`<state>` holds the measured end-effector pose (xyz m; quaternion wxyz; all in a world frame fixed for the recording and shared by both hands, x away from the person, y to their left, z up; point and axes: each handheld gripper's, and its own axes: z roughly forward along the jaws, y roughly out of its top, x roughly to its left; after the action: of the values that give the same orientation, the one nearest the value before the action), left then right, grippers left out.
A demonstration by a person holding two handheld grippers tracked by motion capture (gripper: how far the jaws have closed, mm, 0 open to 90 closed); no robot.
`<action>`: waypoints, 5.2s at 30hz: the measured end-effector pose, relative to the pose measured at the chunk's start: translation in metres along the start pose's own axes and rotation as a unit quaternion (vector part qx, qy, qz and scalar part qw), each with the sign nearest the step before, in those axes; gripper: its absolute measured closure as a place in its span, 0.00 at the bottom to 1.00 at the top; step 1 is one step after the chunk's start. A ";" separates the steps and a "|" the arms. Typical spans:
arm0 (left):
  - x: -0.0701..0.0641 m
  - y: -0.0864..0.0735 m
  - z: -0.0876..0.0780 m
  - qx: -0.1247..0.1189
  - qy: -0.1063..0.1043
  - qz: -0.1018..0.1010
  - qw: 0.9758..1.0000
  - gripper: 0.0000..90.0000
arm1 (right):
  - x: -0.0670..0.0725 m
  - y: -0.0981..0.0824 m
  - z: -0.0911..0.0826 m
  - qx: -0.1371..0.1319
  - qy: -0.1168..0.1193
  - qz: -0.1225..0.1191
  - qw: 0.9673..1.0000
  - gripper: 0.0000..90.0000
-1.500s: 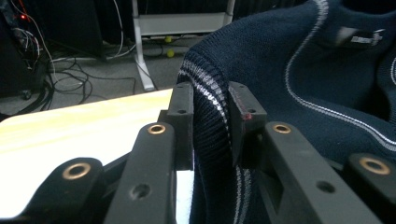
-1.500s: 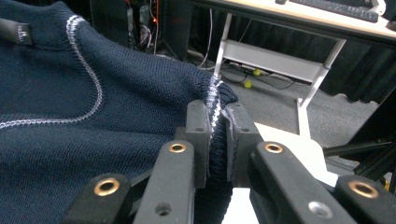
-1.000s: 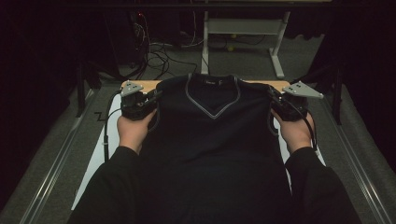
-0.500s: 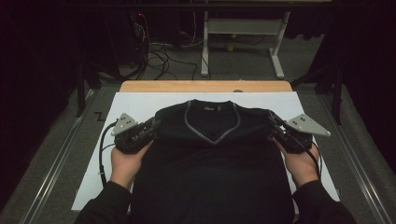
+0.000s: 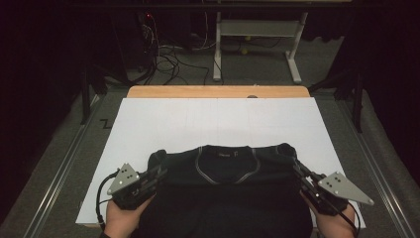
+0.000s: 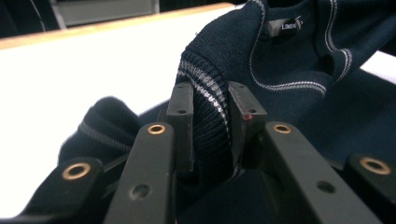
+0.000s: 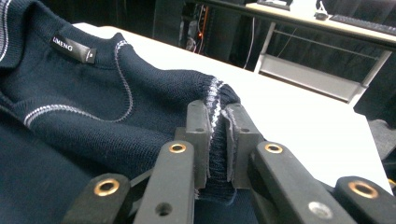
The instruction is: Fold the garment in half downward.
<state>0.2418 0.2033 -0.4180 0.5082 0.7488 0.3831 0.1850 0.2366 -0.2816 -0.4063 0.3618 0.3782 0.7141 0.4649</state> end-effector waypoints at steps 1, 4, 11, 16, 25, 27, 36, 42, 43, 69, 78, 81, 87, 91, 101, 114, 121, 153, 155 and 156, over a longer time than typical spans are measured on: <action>-0.002 -0.003 -0.003 0.004 -0.002 0.001 1.000 0.77 | 0.000 0.000 0.000 0.000 0.000 0.000 1.000 0.92; -0.008 -0.012 -0.014 0.006 -0.008 -0.003 1.000 0.77 | 0.004 -0.009 -0.013 0.000 0.007 0.015 1.000 0.92; -0.018 -0.028 -0.031 0.011 -0.015 -0.003 1.000 0.77 | 0.016 -0.020 -0.031 0.003 0.015 0.021 1.000 0.91; -0.005 -0.042 -0.016 0.064 -0.012 -0.028 0.998 0.77 | 0.020 -0.036 -0.023 0.059 0.031 0.030 0.997 0.91; 0.017 -0.051 0.014 0.122 0.002 -0.065 0.990 0.71 | 0.015 -0.053 0.001 0.141 0.032 0.039 0.989 0.90; 0.020 -0.051 0.020 0.128 0.004 -0.068 0.989 0.69 | 0.013 -0.055 0.008 0.155 0.031 0.041 0.987 0.90; 0.032 -0.048 0.017 0.124 -0.001 -0.095 0.988 0.41 | 0.010 -0.055 0.013 0.151 0.039 0.057 0.986 0.67; 0.042 -0.034 0.006 0.078 0.022 -0.102 0.991 0.28 | -0.001 -0.043 0.006 0.108 0.036 0.078 0.990 0.55; 0.046 -0.032 0.007 0.075 0.026 -0.109 0.991 0.26 | -0.003 -0.041 0.006 0.103 0.033 0.079 0.991 0.54; 0.069 -0.026 0.072 0.183 0.089 -0.074 0.976 0.37 | -0.043 -0.045 0.089 0.230 -0.010 0.125 0.965 0.35; 0.065 -0.025 0.070 0.181 0.040 -0.074 0.980 0.70 | -0.031 -0.043 0.084 0.218 0.043 0.093 0.971 0.83; 0.068 -0.025 0.069 0.177 0.034 -0.080 0.980 0.77 | -0.030 -0.043 0.084 0.214 0.041 0.089 0.972 0.85; 0.068 -0.023 0.063 0.145 0.047 -0.078 0.985 0.82 | -0.030 -0.042 0.082 0.200 0.020 0.083 0.976 0.88; 0.067 -0.020 0.061 0.125 0.074 -0.061 0.988 0.82 | -0.033 -0.039 0.078 0.184 0.008 0.089 0.979 0.89; 0.079 -0.007 0.072 0.129 0.075 -0.074 0.986 0.82 | -0.045 -0.036 0.092 0.174 -0.020 0.088 0.981 0.91; 0.107 0.016 0.110 0.139 0.093 -0.075 0.983 0.82 | -0.069 -0.014 0.136 0.174 -0.050 0.067 0.981 0.91; 0.122 0.029 0.124 0.144 0.104 -0.083 0.981 0.82 | -0.075 0.003 0.159 0.177 -0.072 0.030 0.981 0.91; 0.117 0.047 0.110 0.111 0.108 -0.095 0.983 0.46 | -0.076 0.019 0.161 0.146 -0.055 0.081 0.984 0.50; 0.109 0.044 0.103 0.097 0.097 -0.091 0.986 0.46 | -0.072 0.019 0.152 0.133 -0.046 0.083 0.987 0.49; 0.105 0.041 0.099 0.088 0.091 -0.091 0.988 0.46 | -0.069 0.017 0.147 0.126 -0.040 0.085 0.988 0.49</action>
<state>0.3904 0.2146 -0.4341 0.4180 0.7325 0.5093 0.1712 0.3991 -0.2802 -0.4237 0.2990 0.4982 0.7170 0.3851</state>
